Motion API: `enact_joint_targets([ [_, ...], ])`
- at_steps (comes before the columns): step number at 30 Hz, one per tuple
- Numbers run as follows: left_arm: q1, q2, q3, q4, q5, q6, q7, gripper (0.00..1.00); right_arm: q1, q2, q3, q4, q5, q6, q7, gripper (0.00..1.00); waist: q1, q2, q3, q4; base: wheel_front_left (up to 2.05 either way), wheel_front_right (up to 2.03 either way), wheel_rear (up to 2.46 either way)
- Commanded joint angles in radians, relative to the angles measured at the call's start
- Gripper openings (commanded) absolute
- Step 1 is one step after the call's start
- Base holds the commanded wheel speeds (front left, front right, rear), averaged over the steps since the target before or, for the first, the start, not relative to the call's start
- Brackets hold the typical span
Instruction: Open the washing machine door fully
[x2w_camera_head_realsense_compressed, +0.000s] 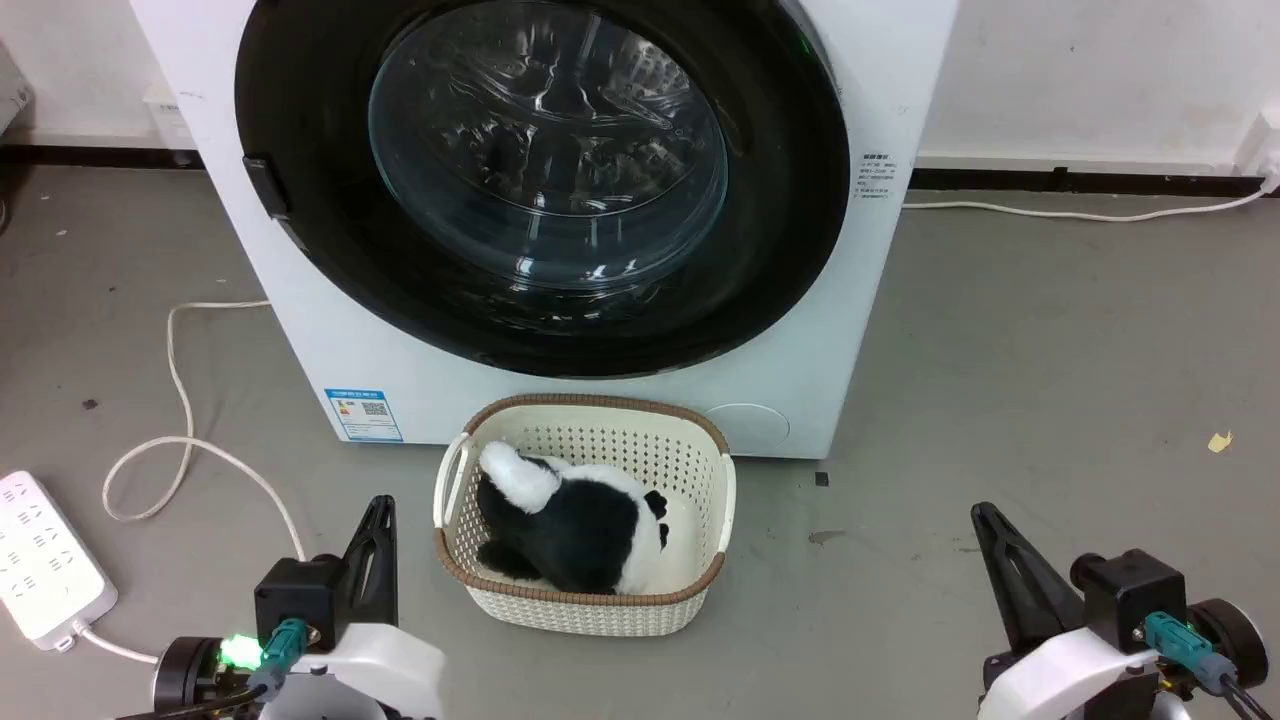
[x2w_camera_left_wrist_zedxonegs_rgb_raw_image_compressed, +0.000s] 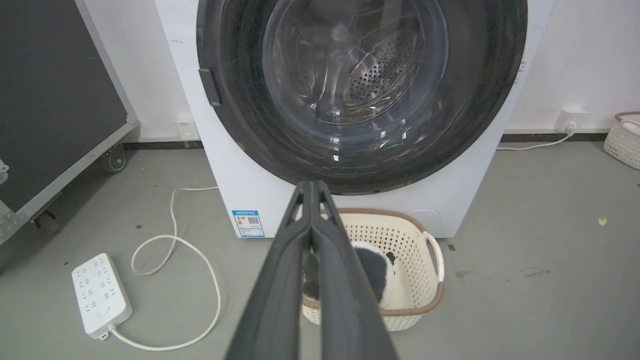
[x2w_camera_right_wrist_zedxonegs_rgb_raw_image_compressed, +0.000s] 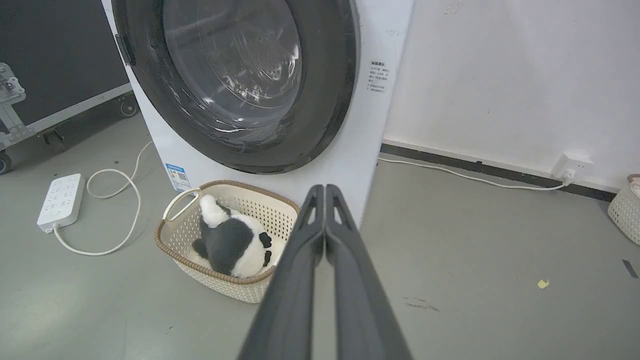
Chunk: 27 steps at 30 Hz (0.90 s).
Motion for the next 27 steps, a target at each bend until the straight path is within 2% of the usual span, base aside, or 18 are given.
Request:
enact_joint_targets([
  [1,0.003,0.001,0.000,-0.004,0.009,0.002,0.000,0.00,-0.013,0.005,-0.001,0.002,-0.008,-0.001,0.000,0.00,0.0000,0.0000,0.000,0.000,0.00,0.00,0.00],
  [27,0.003,0.001,0.000,-0.004,0.009,0.002,0.000,0.00,-0.013,0.005,-0.001,0.002,-0.008,-0.001,0.000,0.00,0.0000,0.0000,0.000,0.000,0.00,0.00,0.00],
])
